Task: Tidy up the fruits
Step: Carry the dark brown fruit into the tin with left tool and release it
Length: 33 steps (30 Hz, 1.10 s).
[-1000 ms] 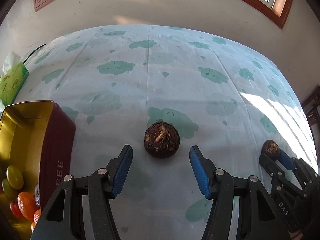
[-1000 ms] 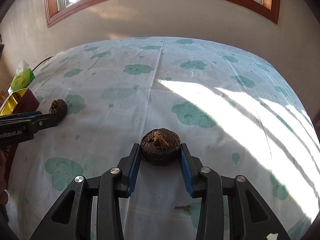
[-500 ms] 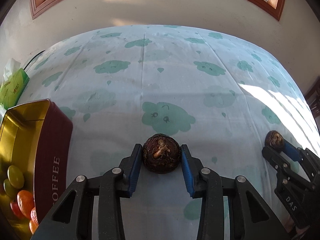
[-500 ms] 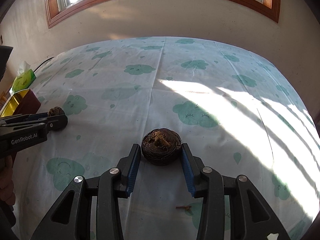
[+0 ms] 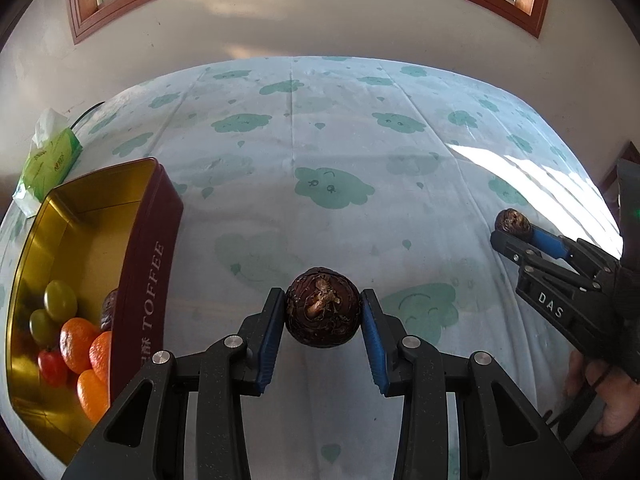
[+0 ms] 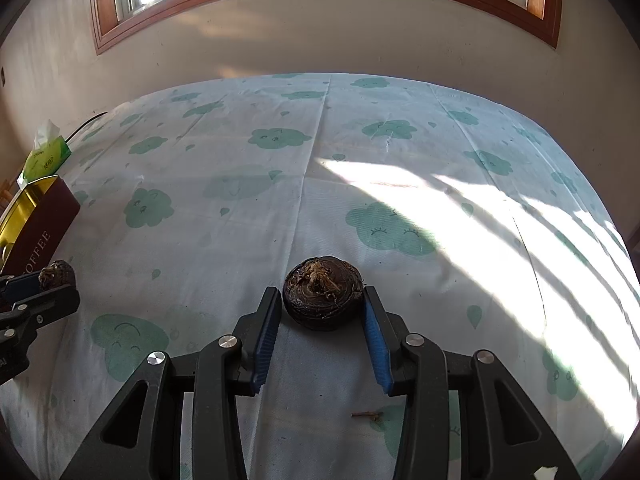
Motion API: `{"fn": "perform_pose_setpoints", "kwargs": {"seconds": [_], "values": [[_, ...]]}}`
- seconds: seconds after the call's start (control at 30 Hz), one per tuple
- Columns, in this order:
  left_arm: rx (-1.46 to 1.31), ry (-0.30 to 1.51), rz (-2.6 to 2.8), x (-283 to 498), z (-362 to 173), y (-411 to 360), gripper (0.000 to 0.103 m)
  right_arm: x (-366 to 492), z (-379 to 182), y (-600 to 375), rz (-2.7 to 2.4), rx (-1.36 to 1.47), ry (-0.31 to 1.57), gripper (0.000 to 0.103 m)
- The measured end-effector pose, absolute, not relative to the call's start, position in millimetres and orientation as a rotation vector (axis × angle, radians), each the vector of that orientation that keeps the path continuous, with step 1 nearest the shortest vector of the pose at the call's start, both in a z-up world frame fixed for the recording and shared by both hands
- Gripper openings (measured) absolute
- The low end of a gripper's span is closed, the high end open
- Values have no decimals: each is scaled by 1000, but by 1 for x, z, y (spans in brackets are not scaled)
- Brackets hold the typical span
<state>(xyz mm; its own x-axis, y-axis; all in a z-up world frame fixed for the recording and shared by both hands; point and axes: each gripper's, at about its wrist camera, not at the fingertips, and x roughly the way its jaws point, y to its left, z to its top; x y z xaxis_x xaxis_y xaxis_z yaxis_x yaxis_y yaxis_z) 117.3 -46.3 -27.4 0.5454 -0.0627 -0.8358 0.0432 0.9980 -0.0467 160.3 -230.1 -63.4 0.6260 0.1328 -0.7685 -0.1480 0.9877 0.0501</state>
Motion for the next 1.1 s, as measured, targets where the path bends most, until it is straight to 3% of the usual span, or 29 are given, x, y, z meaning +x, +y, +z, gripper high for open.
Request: {"fn": "perform_pose_setpoints", "kwargs": {"seconds": [0.37,0.67,1.1], "values": [[-66,966,-55,78,1,-20,39,160,-63,-230,161,-18,880,39],[-119,925,61,55,28,55,39,161,-63,-230,160,-20,880,39],[-76,975,187,40,5,124,39,160,-63,-230,161,-20,881,39]]}}
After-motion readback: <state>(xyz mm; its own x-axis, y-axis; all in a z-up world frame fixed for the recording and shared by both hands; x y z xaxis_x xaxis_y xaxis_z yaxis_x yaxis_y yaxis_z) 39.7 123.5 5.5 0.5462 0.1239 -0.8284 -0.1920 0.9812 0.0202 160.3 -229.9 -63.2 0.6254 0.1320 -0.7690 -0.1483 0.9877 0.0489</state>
